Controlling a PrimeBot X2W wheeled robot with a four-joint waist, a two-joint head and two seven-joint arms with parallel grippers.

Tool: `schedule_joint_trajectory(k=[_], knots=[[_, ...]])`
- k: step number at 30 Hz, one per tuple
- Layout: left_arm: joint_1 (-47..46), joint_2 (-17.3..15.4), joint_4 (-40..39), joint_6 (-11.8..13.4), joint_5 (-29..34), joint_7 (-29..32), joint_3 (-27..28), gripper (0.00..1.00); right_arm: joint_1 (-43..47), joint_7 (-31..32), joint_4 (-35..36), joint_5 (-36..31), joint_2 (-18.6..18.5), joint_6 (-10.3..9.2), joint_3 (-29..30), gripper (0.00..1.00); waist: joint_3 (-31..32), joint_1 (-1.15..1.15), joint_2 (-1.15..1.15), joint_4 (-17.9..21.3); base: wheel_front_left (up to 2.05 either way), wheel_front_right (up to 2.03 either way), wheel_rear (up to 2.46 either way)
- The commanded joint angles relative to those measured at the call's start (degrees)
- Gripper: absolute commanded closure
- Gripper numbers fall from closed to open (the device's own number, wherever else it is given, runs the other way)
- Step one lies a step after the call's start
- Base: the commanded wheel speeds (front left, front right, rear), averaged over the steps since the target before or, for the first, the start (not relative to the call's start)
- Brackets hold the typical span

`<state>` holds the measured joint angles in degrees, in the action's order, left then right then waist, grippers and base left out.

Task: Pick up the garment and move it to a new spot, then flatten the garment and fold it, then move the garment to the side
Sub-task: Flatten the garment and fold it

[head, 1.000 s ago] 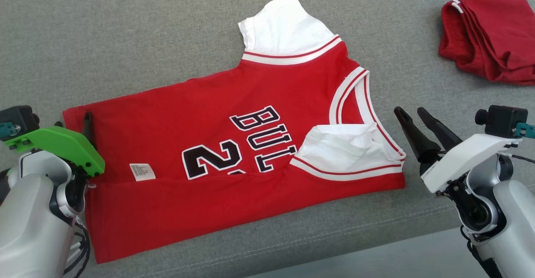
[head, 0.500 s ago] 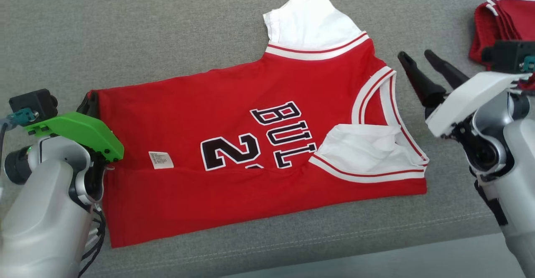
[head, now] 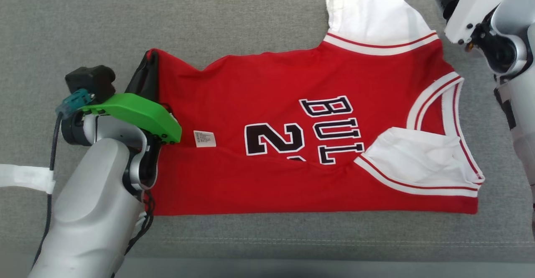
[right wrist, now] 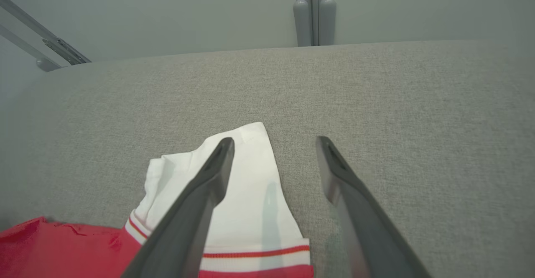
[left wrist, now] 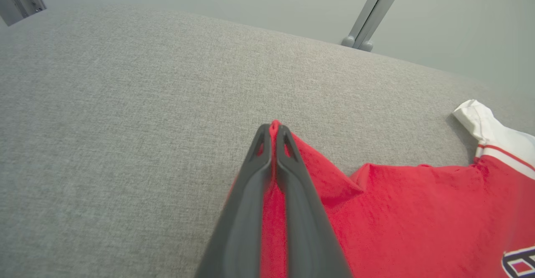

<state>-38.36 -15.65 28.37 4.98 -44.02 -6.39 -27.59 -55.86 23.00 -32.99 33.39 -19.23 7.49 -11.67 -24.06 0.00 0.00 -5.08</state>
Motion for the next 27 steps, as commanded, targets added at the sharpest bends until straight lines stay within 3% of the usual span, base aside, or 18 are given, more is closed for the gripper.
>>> schedule_joint_trajectory(k=[1, 7, 19, 20, 23, 24, 27], knots=[[-1.4, 0.95, -0.87, -0.13, 0.61, -0.48, -0.6, 1.0, -2.59, 1.26, -2.32, -1.85, -0.42, 0.0, 0.05, 0.0, -3.69, 0.0, 0.0, -5.01, 0.0, 0.0, 0.0], [-3.03, 4.19, -2.44, -0.29, 1.48, -1.48, -2.58, 1.0, -9.84, 4.48, -10.77, -7.22, -1.0, 0.0, -0.44, 0.0, -6.7, 0.0, 0.0, -9.43, 0.0, 0.0, 0.0], [-5.42, 6.62, -0.12, -1.07, 1.5, -3.32, -3.39, 1.0, -15.53, 5.44, -21.98, -12.58, 0.45, 0.0, -0.02, 0.0, -8.49, 0.0, 0.0, -11.08, 0.0, 0.0, 0.0], [-5.43, 6.65, 0.21, -1.22, 1.44, -3.39, -3.46, 1.0, -15.51, 5.35, -22.37, -12.81, 0.58, 0.0, -0.39, 0.09, -8.38, 0.0, 0.0, -10.97, 0.0, 0.0, 0.0], [-5.59, 6.41, 0.85, -1.47, 1.35, -3.5, -3.49, 1.0, -15.25, 6.2, -23.34, -12.53, 1.13, 0.0, -1.74, 0.53, -7.87, 0.0, 0.0, -10.46, 0.0, 0.0, 0.0], [-5.64, 6.33, 1.0, -1.51, 1.3, -3.49, -3.51, 1.0, -15.25, 6.37, -23.45, -12.76, 1.01, 0.0, -2.36, 0.56, -7.72, 0.0, 0.0, -10.29, 0.0, 0.0, 0.0], [-5.72, 5.97, 1.37, -1.49, 1.24, -3.28, -3.6, 1.0, -14.93, 6.79, -23.69, -12.82, 0.74, 0.0, -4.05, 0.76, -7.16, 0.0, 0.0, -9.77, 0.0, 0.0, 0.0]])
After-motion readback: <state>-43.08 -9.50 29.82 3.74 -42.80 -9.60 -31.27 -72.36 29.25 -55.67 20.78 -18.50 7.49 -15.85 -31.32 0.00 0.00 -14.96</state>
